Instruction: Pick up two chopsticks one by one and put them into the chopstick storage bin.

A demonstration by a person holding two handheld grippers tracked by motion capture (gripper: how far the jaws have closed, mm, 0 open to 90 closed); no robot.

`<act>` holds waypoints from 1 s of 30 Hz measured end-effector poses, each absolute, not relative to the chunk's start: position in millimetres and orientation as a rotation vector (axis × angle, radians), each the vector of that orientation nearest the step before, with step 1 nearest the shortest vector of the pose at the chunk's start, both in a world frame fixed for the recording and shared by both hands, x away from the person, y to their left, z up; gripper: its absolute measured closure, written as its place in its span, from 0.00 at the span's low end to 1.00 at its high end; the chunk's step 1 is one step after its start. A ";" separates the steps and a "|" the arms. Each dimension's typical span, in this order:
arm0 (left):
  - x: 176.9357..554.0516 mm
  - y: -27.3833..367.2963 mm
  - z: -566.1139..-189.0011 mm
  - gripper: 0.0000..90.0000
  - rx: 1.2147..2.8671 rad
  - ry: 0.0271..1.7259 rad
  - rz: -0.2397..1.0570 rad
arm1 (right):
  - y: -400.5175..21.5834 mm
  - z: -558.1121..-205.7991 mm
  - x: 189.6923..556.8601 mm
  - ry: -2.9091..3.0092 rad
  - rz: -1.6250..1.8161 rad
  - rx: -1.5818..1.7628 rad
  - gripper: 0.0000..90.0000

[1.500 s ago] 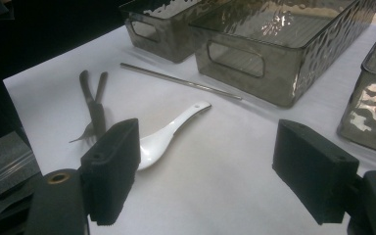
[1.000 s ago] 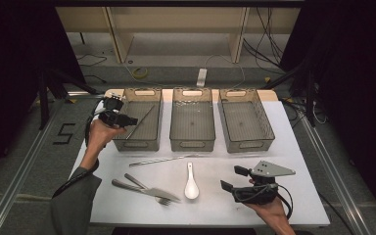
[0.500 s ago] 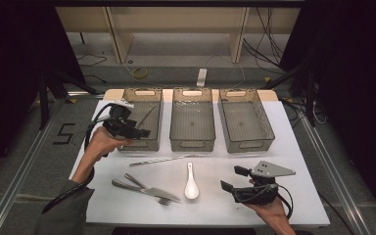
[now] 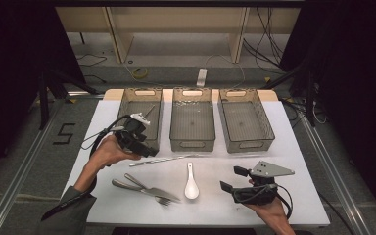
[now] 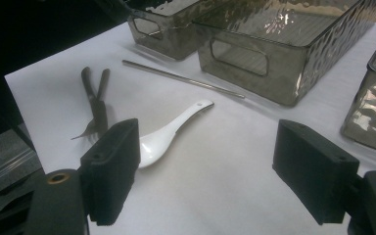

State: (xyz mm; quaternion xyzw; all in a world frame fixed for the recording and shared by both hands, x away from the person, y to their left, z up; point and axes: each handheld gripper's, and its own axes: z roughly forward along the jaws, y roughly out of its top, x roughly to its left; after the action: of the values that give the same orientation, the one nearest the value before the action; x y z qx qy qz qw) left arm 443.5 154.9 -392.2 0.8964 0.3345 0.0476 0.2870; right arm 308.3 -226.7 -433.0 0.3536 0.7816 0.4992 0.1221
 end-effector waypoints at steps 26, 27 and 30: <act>452.1 147.0 -435.9 0.38 2.587 0.912 0.138 | -225.1 -433.4 308.1 2.296 1.447 1.020 0.29; 453.0 147.3 -436.9 0.39 2.587 0.917 0.143 | -225.2 -433.3 308.0 2.298 1.447 1.020 0.29; 454.4 148.4 -438.9 0.42 2.596 0.919 0.140 | -224.9 -433.4 308.1 2.297 1.447 1.020 0.29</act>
State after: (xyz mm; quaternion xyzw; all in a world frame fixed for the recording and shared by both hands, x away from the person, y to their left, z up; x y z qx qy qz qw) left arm 454.4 148.4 -438.9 0.9242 0.3272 0.0499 0.1907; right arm 308.1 -224.9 -433.4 0.3491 0.7862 0.4955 0.1206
